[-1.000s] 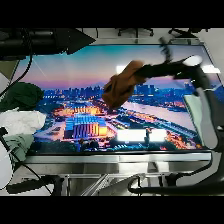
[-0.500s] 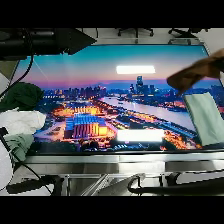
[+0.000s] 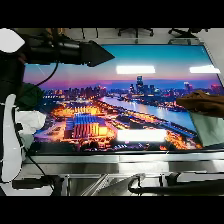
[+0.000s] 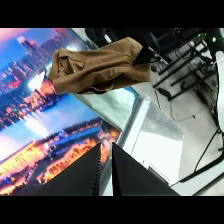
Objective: Fold the shirts.
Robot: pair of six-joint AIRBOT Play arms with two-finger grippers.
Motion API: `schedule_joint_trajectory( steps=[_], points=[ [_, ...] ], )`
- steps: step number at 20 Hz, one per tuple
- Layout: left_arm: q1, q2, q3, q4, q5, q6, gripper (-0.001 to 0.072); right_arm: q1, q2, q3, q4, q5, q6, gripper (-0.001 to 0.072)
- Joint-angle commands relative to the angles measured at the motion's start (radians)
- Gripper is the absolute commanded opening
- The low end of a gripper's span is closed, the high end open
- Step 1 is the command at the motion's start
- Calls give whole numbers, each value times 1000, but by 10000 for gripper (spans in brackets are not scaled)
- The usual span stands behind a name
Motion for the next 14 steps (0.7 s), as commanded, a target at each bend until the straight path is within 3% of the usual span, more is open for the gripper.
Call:
schedule_joint_trajectory(
  steps=[1, 2, 4, 5, 9, 13, 14],
  points=[
    [-42, -47, 0, -2, -44, 2, 96, -5, 31, -124, -155, 38, 130, 25],
    [-46, -55, 0, -2, -52, 2, 96, -5, 43, -175, -190, 37, 138, 46],
    [-47, -69, 0, -4, -67, 2, 96, -5, 55, -275, -254, 38, 137, 483],
    [-47, -74, 0, -2, -69, 2, 96, -5, 55, -306, -274, 38, 137, 577],
    [-32, -84, 0, -3, -66, 2, 96, -3, 35, -312, -245, -2, 136, 577],
    [-13, -83, 0, -8, -68, 2, 95, -3, 31, -312, -84, -133, 125, 551],
    [-6, -83, 0, -9, -69, 2, 96, -3, 31, -312, 8, -178, 91, 303]
  ],
)
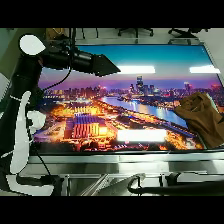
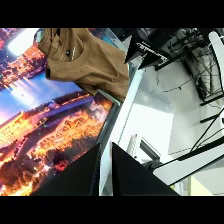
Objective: Fold the shirts.
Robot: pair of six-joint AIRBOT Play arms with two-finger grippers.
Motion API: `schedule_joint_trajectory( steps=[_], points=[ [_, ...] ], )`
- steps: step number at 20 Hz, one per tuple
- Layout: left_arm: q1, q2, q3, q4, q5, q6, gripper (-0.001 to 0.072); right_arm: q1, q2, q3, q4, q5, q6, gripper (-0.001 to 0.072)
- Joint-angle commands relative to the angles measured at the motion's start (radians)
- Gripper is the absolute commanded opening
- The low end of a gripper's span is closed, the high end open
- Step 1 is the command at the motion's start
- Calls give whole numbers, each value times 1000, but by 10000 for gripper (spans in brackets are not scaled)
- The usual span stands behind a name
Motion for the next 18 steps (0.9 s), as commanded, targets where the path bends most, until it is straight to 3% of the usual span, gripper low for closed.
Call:
schedule_joint_trajectory(
  steps=[1, 4, 5, 8, 12, 18],
  points=[
    [24, 0, 0, -4, -4, -1, 96, 1, -2, -5, 260, -146, -78, 58],
    [71, 1, 16, -4, -39, -2, 94, 34, 2, -5, 529, -250, -179, 16],
    [86, 2, 23, -2, -63, -6, 13, 66, 8, -6, 546, -262, -206, 16],
    [106, 51, -49, 7, -98, -8, 10, 230, 51, -50, 530, -279, -245, 16],
    [102, 225, -357, 9, -44, 49, 10, 493, 172, -289, 488, -382, -284, 16],
    [101, 522, -853, 197, 56, 52, 10, 746, 382, -650, 489, -523, -311, 16]
  ],
)
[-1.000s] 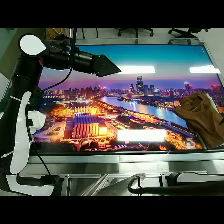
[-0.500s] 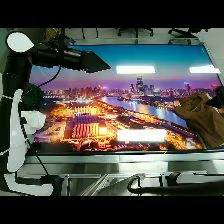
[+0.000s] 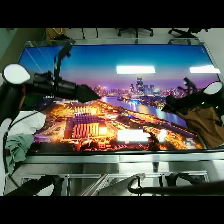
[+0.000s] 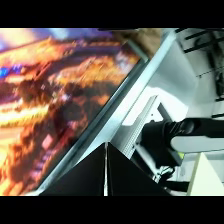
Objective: Fold the shirts.
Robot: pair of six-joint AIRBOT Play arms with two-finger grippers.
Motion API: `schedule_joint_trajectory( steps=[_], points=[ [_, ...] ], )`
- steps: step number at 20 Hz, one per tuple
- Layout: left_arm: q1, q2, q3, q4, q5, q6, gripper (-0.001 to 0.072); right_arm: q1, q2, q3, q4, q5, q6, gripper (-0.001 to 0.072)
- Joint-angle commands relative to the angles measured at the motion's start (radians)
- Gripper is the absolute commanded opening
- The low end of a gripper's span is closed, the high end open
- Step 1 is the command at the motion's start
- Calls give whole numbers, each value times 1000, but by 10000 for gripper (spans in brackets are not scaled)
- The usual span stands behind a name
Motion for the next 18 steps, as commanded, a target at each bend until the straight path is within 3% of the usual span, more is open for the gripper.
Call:
schedule_joint_trajectory(
  steps=[1, 9, 18],
  points=[
    [1, 165, -262, 80, 77, 8, 10, 132, 106, -167, 1, -82, -20, 16],
    [1, 352, -460, 80, 161, 8, 11, 151, 117, -177, 12, -74, -21, 16],
    [1, 380, -464, 81, 165, 8, 12, 151, 116, -177, 12, -75, -21, 16]
  ],
)
